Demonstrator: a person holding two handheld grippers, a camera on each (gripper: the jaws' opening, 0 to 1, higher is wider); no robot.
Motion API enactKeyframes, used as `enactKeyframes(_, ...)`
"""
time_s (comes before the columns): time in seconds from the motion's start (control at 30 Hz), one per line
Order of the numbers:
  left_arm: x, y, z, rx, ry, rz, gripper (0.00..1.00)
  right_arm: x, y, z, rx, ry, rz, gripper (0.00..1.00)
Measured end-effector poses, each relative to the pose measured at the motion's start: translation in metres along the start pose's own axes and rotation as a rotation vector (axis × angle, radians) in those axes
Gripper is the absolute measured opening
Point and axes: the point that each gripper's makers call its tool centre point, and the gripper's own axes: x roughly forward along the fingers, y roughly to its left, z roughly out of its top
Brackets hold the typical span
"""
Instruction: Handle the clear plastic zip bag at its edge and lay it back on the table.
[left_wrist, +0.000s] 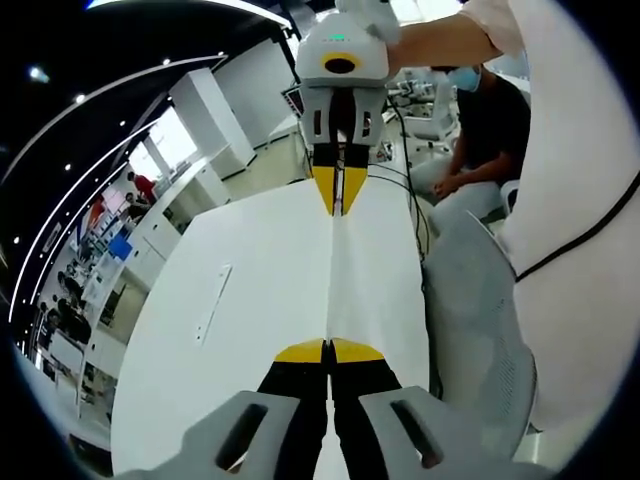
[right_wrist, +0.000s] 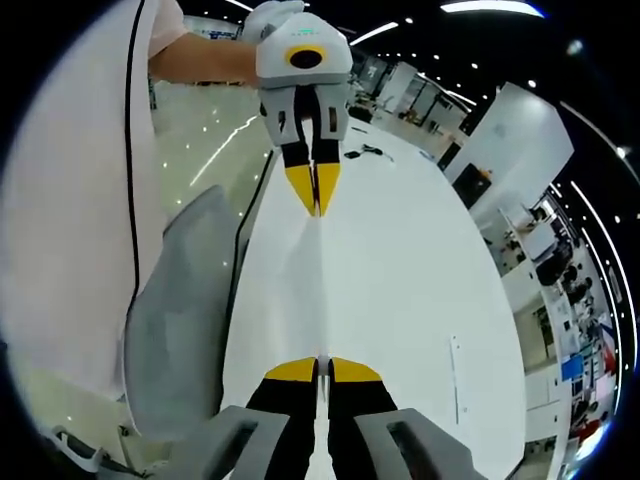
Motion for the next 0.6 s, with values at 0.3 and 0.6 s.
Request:
enactKeyframes(0.3, -0.0012, 0.0023, -0.0018, -0.01, -0.005, 0.005, 0.0, -0.0031, -0.0015, -0.0039, 0.017, 0.004, -0.001, 0.0)
enactKeyframes(0.6, -0.0007, 0.0015, 0.0001, 0.004, -0.002, 0.005, 0.0, -0.003, -0.0044, -0.0058, 0.012, 0.014, -0.009, 0.0)
